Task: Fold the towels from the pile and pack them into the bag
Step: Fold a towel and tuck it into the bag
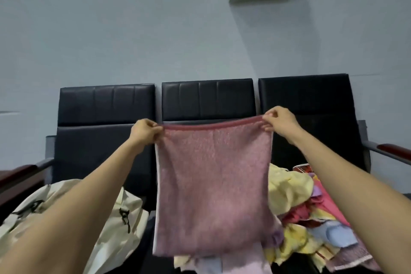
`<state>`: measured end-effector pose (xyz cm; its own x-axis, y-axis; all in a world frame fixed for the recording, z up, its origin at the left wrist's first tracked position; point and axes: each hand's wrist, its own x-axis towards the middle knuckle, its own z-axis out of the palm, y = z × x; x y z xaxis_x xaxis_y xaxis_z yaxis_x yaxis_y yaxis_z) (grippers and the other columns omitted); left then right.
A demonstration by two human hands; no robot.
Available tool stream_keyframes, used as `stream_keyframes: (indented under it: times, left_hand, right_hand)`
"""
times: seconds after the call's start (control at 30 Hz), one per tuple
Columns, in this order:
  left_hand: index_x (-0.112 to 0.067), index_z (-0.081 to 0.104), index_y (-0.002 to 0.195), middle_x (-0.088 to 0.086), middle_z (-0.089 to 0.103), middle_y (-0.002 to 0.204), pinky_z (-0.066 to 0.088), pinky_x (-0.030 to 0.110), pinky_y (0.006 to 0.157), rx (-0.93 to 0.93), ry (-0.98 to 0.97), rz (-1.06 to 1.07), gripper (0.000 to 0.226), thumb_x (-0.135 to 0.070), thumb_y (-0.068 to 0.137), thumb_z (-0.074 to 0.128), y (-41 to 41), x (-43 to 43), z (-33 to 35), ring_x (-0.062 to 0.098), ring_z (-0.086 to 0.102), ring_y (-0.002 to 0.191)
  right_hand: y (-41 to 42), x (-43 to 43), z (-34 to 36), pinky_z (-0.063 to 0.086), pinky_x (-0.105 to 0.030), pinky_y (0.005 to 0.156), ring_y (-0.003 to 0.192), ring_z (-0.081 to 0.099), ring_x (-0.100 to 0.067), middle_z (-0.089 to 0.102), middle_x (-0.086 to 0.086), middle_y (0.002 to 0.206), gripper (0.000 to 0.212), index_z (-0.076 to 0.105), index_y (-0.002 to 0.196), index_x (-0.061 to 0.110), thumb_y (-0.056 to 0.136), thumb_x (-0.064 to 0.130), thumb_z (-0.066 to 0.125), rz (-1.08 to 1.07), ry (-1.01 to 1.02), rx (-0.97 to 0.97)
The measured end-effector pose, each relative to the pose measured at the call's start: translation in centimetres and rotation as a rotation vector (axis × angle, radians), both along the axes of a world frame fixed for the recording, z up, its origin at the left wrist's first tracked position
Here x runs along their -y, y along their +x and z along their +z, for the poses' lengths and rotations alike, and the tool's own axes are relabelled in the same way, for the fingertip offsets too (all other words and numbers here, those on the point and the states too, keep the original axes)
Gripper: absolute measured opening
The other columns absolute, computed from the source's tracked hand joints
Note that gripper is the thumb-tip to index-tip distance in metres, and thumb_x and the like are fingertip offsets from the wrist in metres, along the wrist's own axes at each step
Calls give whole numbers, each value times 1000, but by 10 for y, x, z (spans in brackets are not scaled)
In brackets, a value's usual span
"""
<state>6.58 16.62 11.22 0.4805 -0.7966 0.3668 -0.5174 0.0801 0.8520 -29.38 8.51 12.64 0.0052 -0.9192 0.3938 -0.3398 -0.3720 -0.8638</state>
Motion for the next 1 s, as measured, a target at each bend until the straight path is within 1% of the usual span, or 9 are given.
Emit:
stream_keyframes:
  times: [0.07, 0.13, 0.23, 0.37, 0.43, 0.5, 0.7, 0.87, 1.0]
  left_hand:
    - [-13, 56, 85, 9, 64, 87, 50, 24, 63, -44, -223, 60, 9, -9, 89, 63, -10, 5, 7, 18, 61, 73]
    - [-19, 52, 87, 4, 61, 92, 46, 18, 60, -88, -361, 49, 11, -12, 92, 58, -18, 3, 11, 16, 60, 82]
    - [-15, 51, 97, -5, 56, 88, 43, 8, 57, -52, -410, 36, 5, -13, 96, 55, -22, -10, 0, 4, 53, 77]
    - [-22, 50, 90, -7, 54, 87, 41, 16, 72, -108, -402, -43, 9, -18, 96, 56, -17, -29, -28, 4, 51, 80]
    - [-24, 54, 89, -3, 56, 90, 43, 25, 78, -190, -349, -116, 8, -24, 94, 60, -11, -43, -41, 10, 53, 85]
    - [-21, 59, 91, -1, 58, 88, 45, 32, 75, -229, -262, -164, 5, -25, 92, 63, -4, -60, -55, 12, 55, 83]
    - [-14, 60, 88, -1, 59, 83, 47, 27, 64, -293, 29, -207, 8, -20, 90, 64, 2, -85, -106, 11, 55, 75]
    - [-11, 56, 83, 4, 55, 78, 43, 27, 62, -306, 336, -133, 13, -17, 91, 64, 6, -69, -174, 14, 51, 72]
    - [-13, 49, 73, 10, 45, 71, 33, 24, 56, -314, 392, -87, 23, -15, 93, 61, 6, -50, -216, 15, 41, 62]
  right_hand:
    - [4, 5, 2, 53, -30, 80, 90, 61, -17, 60, -4, 100, 12, 58, 106, 9, 97, 15, 55, -99, -166, 68]
    - [4, 4, 6, 51, -30, 84, 95, 58, -15, 57, 3, 97, 10, 57, 106, 13, 97, 19, 54, -87, -251, 133]
    - [1, -3, 0, 51, -23, 79, 90, 59, -9, 58, 5, 96, 8, 55, 105, 15, 97, 18, 54, -33, -295, 143]
    - [-2, -18, -19, 47, -17, 73, 87, 57, -3, 59, 9, 93, 7, 58, 103, 18, 98, 18, 53, -3, -313, 127]
    - [-7, -25, -31, 43, -16, 74, 88, 54, 0, 59, 13, 92, 8, 60, 102, 19, 97, 19, 54, 17, -293, 68]
    - [-15, -33, -43, 44, -17, 76, 87, 56, 0, 62, 12, 91, 8, 64, 96, 20, 96, 18, 56, 105, -239, -4]
    - [-31, -51, -81, 51, -28, 71, 80, 64, -14, 68, -4, 86, 7, 66, 95, 19, 92, 13, 63, 326, 17, -118]
    - [-22, -36, -143, 49, -25, 63, 76, 59, -14, 61, -5, 81, 6, 63, 98, 9, 92, 11, 61, 348, 299, -292]
    - [-9, -16, -185, 49, -28, 66, 83, 60, -20, 62, -8, 88, 2, 62, 93, 11, 92, 9, 62, 291, 334, -297]
